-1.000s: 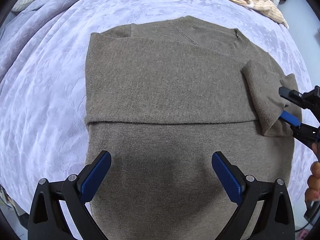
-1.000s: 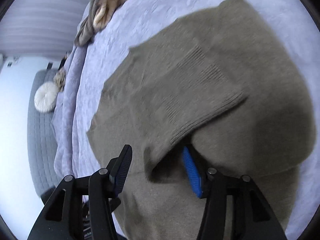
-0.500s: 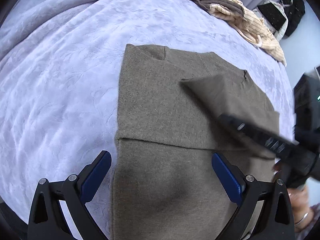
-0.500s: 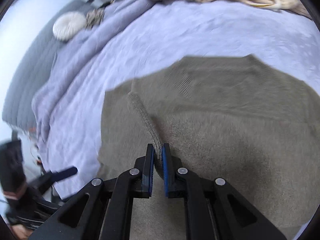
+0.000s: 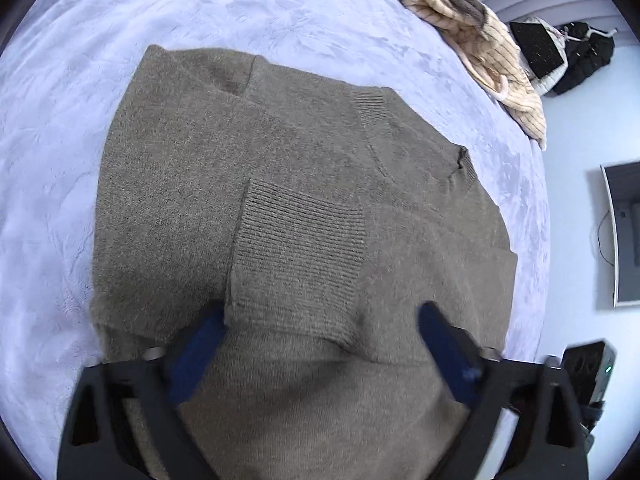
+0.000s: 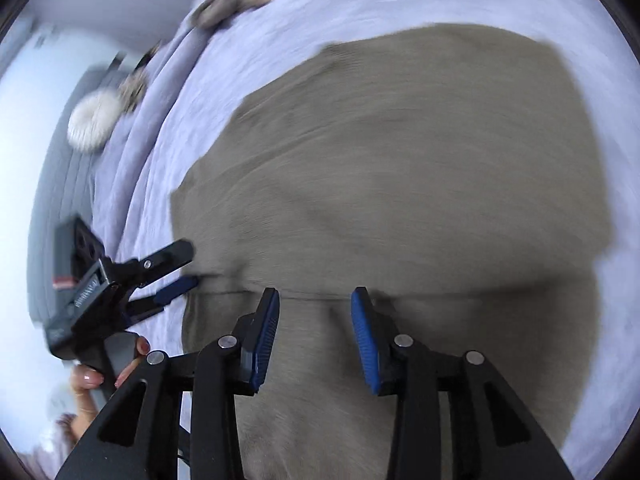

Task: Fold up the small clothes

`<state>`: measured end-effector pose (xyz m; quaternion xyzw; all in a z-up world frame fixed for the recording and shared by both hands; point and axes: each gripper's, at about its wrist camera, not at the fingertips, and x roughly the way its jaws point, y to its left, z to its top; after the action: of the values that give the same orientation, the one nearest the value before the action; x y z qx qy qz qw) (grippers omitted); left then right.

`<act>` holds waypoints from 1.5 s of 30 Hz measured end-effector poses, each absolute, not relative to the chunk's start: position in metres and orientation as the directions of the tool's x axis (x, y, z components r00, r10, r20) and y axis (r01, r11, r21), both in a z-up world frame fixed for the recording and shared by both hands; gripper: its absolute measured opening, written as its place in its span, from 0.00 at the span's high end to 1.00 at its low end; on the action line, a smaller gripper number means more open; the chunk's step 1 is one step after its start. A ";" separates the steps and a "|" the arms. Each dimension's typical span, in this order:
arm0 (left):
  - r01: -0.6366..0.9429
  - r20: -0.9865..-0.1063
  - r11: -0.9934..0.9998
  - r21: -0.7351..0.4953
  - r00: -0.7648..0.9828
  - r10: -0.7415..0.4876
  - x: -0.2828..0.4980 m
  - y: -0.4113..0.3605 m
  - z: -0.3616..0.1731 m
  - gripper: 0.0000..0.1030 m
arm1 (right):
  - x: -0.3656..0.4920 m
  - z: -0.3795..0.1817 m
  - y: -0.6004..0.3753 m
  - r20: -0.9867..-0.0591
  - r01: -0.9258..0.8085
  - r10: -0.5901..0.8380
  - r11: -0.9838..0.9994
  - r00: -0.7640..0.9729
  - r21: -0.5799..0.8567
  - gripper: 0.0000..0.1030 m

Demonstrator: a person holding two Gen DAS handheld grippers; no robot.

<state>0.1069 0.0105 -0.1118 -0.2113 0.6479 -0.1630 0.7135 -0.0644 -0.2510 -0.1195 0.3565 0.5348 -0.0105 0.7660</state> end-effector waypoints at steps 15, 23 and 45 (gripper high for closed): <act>0.076 -0.841 0.856 -0.511 0.162 -0.516 0.104 0.002 -0.092 0.93 | -0.096 -0.128 -0.362 -0.732 0.565 0.245 0.497 0.636 0.658 0.94; 0.021 -0.853 0.860 -0.510 0.119 -0.509 0.095 0.008 -0.119 0.93 | -0.114 -0.141 -0.371 -0.754 0.555 0.290 0.534 0.589 0.638 0.70; 0.072 -0.921 0.935 -0.347 0.162 -0.354 0.091 0.020 -0.110 0.93 | -0.078 -0.162 -0.372 -0.840 0.560 0.273 0.644 0.469 0.521 0.85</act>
<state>0.0911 0.0202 -0.1101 -0.1117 0.6316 -0.1413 0.7541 -0.0783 -0.3718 -0.1620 0.4107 0.5065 -0.0954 0.7521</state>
